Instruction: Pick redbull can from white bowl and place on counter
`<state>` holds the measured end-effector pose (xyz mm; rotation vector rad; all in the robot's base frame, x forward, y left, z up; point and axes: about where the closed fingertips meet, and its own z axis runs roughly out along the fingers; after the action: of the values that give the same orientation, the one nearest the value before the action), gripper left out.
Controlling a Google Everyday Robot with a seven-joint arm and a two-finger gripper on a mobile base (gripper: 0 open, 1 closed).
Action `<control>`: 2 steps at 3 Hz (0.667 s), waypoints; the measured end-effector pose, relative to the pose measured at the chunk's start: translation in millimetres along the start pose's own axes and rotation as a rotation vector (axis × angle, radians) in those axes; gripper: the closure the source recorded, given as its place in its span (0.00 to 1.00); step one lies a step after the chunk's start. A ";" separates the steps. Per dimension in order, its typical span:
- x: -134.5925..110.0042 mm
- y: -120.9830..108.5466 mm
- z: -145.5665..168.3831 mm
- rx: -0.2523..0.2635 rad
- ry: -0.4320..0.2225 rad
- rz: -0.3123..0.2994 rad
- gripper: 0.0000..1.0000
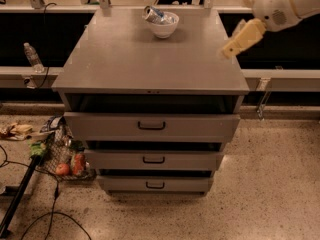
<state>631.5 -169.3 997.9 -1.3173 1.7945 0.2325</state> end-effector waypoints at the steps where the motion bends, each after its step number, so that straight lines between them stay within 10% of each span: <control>1: -28.2 -44.9 46.9 0.100 -0.101 0.036 0.00; 2: -31.5 -100.8 109.5 0.231 -0.038 0.102 0.00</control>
Offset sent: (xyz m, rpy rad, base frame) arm 0.2491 0.0398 -0.0177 0.0454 -0.1287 -0.4937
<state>776.7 -125.0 988.0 -1.0542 1.7992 0.1005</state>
